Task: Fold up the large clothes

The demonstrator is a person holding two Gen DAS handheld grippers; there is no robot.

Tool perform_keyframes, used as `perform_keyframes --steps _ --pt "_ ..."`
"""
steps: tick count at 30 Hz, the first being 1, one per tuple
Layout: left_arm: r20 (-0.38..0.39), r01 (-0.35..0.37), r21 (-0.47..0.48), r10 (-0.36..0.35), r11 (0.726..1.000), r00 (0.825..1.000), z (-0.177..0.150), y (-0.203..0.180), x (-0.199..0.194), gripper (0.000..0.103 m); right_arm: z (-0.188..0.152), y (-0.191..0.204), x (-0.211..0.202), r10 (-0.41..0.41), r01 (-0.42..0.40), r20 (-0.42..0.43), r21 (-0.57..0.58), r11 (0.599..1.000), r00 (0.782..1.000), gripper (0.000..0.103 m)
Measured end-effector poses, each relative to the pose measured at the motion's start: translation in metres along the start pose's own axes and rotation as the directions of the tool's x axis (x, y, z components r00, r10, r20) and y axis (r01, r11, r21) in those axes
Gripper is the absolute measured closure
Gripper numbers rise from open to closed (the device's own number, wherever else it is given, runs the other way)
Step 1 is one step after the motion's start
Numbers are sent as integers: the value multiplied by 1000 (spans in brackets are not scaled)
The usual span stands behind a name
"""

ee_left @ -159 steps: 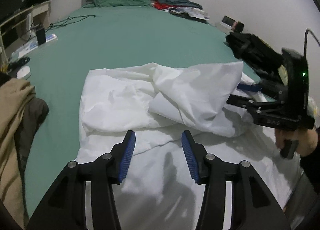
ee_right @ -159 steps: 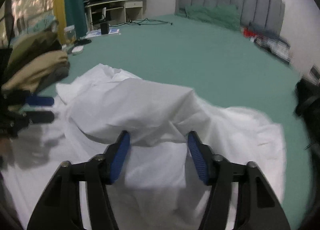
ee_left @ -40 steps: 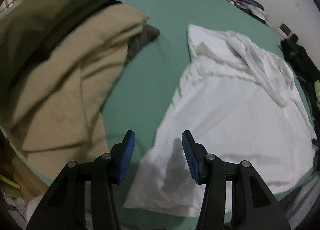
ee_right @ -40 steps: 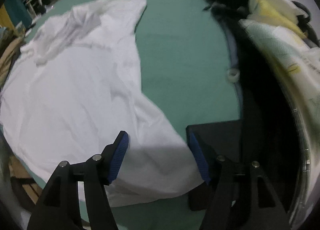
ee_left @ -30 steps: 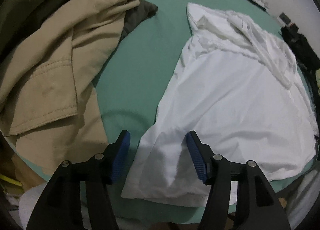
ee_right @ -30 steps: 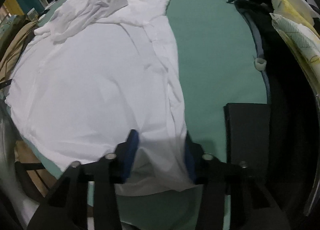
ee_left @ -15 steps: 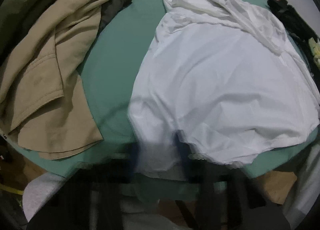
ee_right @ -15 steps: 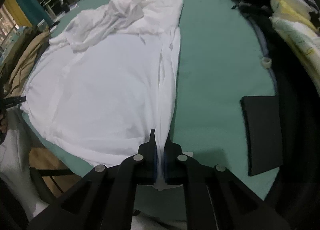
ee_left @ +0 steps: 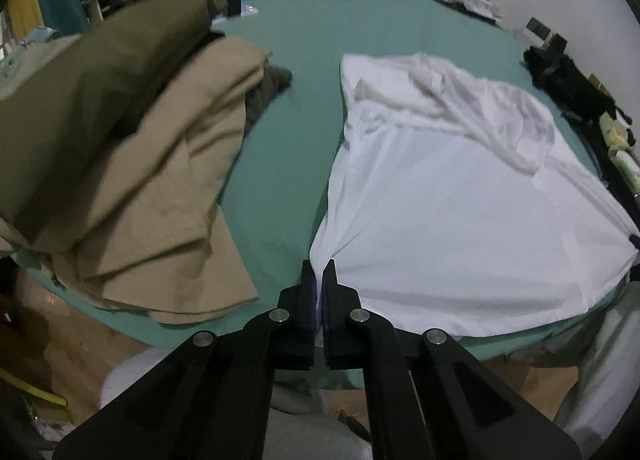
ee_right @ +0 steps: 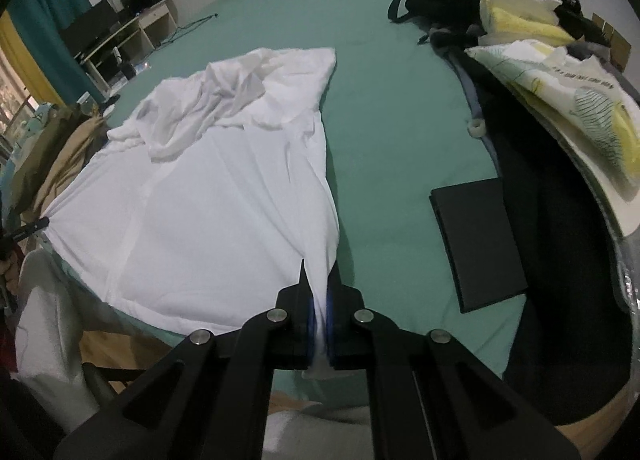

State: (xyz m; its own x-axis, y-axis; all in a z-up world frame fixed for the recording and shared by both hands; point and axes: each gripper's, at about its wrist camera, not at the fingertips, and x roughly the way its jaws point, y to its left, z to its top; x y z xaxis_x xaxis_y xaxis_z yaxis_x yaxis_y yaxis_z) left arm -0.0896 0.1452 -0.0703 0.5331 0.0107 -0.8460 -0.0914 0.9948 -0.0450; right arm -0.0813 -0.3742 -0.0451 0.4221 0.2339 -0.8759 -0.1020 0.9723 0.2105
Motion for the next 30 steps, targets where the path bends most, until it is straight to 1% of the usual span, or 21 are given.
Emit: perform_keyframes --steps 2,6,11,15,21,22,23,30 --pt "16 8 2 -8 1000 1000 7 0 -5 101 3 1 -4 2 -2 9 0 1000 1000 99" --pt "63 -6 24 4 1000 998 15 -6 -18 101 7 2 -12 -9 9 21 -2 1000 1000 99" --pt "93 0 -6 0 1000 996 18 -4 -23 101 5 -2 -19 -12 12 24 7 1000 1000 99" --pt "121 9 -15 -8 1000 993 20 0 -28 101 5 -5 -30 -18 18 44 11 1000 999 99" --pt "185 28 -21 -24 999 982 32 3 -44 100 14 -2 -51 -37 36 121 4 999 992 99" --pt "177 35 -24 -31 999 984 34 3 -47 100 16 -1 -55 -41 41 135 2 999 990 99" --pt "186 38 -24 -33 999 982 37 3 -49 100 19 1 -59 -47 48 152 -1 999 987 99" --pt "260 45 -20 -39 999 965 64 1 -56 100 44 6 -72 -50 54 225 -14 998 973 99"
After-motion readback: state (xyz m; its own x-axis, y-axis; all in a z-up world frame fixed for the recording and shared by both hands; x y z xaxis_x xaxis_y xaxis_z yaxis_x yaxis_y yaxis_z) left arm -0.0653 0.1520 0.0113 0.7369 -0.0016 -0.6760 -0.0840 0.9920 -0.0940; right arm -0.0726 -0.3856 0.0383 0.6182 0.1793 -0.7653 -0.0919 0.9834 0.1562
